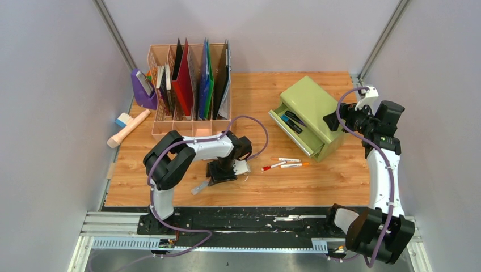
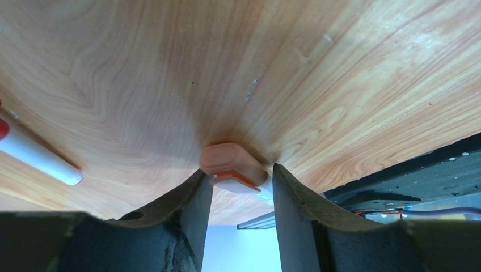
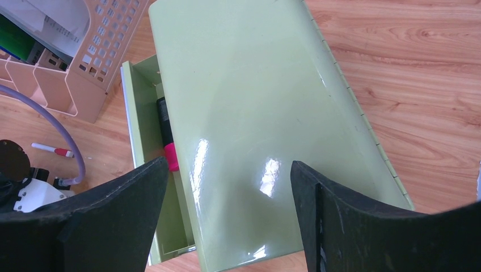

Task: Organize the desk
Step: Pick up the stationery from the corner of the board.

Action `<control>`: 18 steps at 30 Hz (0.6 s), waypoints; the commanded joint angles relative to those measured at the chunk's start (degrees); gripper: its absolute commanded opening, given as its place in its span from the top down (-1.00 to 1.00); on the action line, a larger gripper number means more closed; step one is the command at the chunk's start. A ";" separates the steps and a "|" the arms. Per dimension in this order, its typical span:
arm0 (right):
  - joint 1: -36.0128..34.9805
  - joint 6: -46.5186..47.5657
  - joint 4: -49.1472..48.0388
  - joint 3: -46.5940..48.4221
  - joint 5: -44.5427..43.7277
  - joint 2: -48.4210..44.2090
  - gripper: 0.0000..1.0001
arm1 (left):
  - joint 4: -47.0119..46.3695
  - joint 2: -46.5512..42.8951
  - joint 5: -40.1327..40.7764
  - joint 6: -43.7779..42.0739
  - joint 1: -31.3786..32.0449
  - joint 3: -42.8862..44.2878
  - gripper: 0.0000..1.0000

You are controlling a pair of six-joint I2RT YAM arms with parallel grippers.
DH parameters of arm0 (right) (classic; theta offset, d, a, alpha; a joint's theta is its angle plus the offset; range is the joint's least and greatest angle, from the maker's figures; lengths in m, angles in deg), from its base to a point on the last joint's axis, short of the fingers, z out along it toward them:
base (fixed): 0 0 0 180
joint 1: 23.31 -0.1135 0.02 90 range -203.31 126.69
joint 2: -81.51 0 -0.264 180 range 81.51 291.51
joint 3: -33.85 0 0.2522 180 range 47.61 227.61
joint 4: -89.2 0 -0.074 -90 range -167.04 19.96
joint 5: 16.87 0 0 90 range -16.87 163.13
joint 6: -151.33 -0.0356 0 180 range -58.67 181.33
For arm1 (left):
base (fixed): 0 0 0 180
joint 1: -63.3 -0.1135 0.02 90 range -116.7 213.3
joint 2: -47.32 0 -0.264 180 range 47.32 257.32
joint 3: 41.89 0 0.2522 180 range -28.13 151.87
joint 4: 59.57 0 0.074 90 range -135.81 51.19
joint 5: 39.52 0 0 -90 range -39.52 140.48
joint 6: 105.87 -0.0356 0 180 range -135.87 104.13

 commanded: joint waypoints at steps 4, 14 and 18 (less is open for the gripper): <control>0.31 0.17 -0.21 0.12 1.60 0.23 -0.60 | -2.69 0.76 2.66 -1.06 -0.15 -0.76 0.18; 0.31 0.09 -0.20 0.06 1.67 0.53 -0.60 | -3.87 -4.23 2.29 -3.09 -0.21 0.62 0.61; 0.26 0.13 -0.19 0.12 1.70 0.62 -0.61 | -3.64 -6.55 2.27 -4.32 -0.15 1.81 0.74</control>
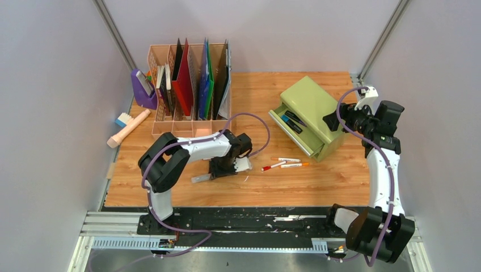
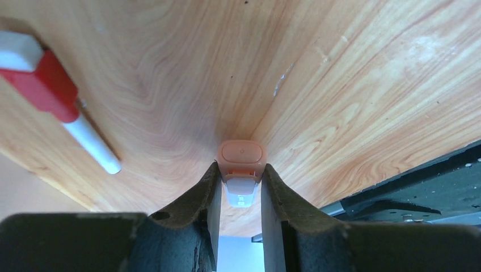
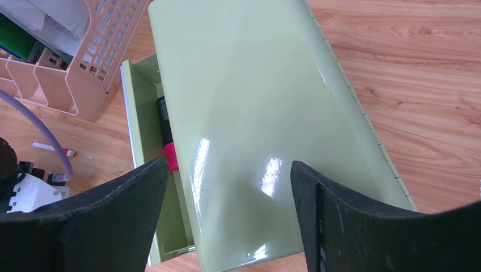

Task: Organize the desk
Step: Pick up the stationery from the corner of the board.

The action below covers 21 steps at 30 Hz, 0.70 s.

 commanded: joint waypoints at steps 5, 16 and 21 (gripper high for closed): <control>0.26 0.00 -0.22 0.12 1.41 0.28 -0.61 | -0.70 -7.34 0.20 -3.78 -0.16 5.35 0.95; 0.33 0.00 -0.20 0.17 1.20 -0.29 -0.61 | 1.83 -7.14 3.09 -9.53 -0.18 23.43 1.00; 0.31 0.00 -0.08 0.34 1.15 -0.63 -0.60 | 1.73 -3.27 4.29 -16.02 -0.04 34.98 1.00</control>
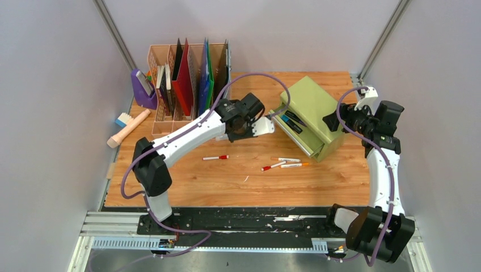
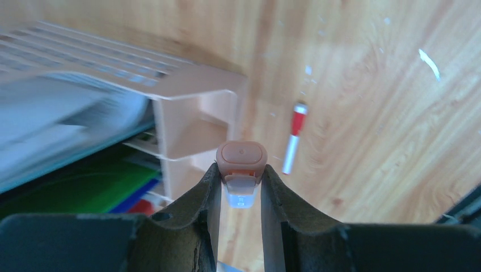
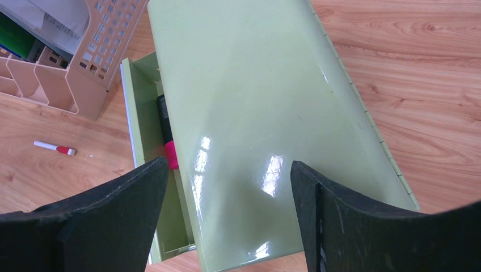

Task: Organize the desk
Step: Pick up the stationery from the corner of the board, then place the stationery in the drawer.

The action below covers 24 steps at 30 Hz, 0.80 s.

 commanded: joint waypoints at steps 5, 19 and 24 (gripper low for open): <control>0.40 -0.50 -0.54 0.60 0.93 -1.46 -0.60 | -2.52 7.38 4.70 -14.38 2.65 21.70 1.00; 5.71 -4.26 -1.04 0.94 0.29 -3.40 -0.58 | -30.49 16.94 8.26 -40.23 10.75 24.56 1.00; 7.54 -4.56 -0.91 1.08 0.47 -3.99 -0.59 | -32.05 20.95 8.38 -43.61 12.21 25.74 1.00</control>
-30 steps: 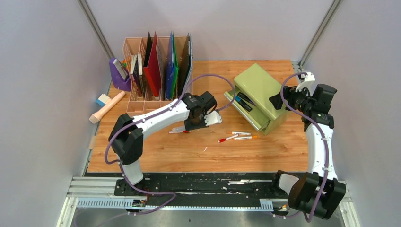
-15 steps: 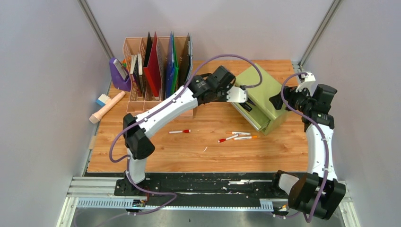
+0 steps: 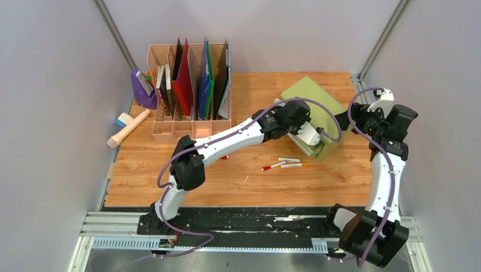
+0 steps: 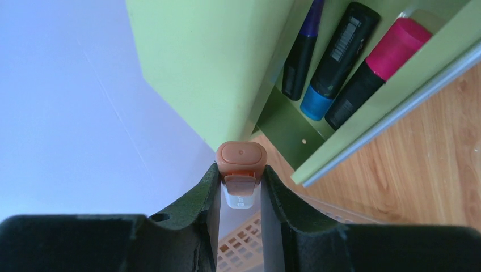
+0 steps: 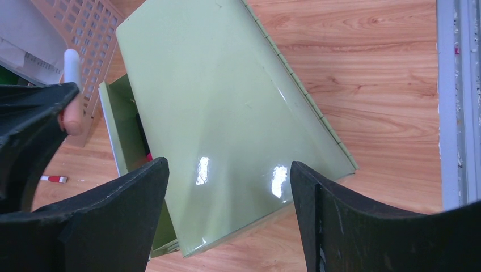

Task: Organize the desk
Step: Place the stationery in the drawer.

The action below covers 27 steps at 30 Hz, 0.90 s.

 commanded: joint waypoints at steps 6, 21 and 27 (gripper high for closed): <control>2.58 -1.33 -1.11 1.00 2.23 -1.71 -0.59 | -5.97 4.98 0.84 -5.51 1.43 3.04 0.65; 2.87 -0.82 -1.05 0.64 4.72 -1.43 -0.59 | -7.05 1.99 2.96 0.43 1.79 -0.64 -0.59; 2.83 0.24 -1.15 0.32 9.04 -1.83 -0.59 | -10.50 -4.45 5.94 3.17 1.67 -6.79 -0.94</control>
